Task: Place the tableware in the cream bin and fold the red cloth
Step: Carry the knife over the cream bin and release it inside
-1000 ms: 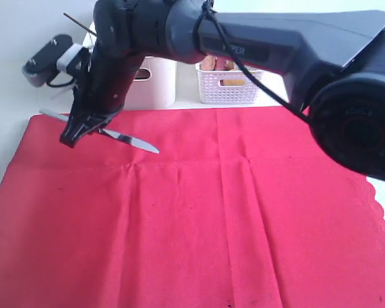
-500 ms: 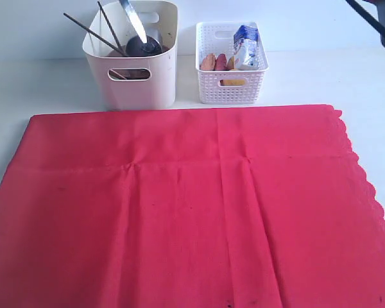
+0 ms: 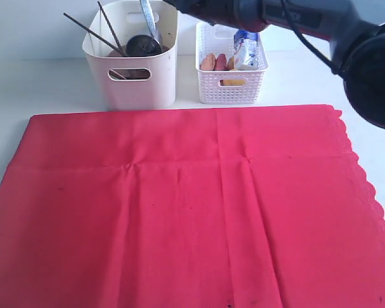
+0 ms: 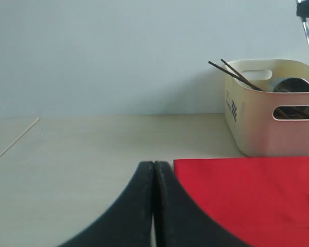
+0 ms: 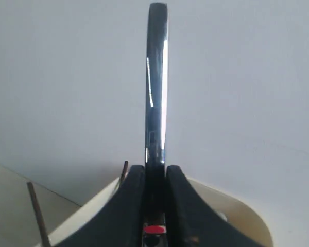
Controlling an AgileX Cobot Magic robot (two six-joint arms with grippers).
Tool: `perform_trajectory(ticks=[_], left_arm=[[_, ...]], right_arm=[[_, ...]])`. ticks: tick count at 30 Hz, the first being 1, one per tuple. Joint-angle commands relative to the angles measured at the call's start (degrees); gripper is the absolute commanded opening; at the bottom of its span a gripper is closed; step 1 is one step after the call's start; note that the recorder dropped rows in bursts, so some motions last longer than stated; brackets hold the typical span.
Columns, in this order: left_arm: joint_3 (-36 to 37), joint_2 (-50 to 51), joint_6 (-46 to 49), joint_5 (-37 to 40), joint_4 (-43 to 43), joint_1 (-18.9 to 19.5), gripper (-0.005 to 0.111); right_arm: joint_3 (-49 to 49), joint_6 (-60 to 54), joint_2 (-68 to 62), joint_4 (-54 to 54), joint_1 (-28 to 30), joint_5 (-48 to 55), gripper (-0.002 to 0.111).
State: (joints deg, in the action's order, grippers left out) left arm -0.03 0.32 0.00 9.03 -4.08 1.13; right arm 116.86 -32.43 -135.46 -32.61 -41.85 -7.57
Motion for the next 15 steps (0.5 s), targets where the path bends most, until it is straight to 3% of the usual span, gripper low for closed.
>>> perform_trajectory(ticks=[1, 4, 10, 15], left_arm=[[0.03, -0.32, 0.0, -0.15, -0.14, 0.13, 0.0], [0.03, -0.32, 0.0, -0.15, -0.14, 0.13, 0.0], [0.03, -0.32, 0.0, -0.15, -0.14, 0.13, 0.0], [0.03, -0.32, 0.0, -0.15, -0.14, 0.13, 0.0]], right_arm=[[0.23, -0.56, -1.74, 0.11, 0.28, -5.17, 0.0], [0.23, -0.56, -2.44, -0.04, 0.28, -5.98, 0.006], [0.23, -0.56, -2.74, 0.08, 0.28, -6.26, 0.038], [0.23, -0.56, -1.74, 0.08, 0.28, -4.73, 0.055]])
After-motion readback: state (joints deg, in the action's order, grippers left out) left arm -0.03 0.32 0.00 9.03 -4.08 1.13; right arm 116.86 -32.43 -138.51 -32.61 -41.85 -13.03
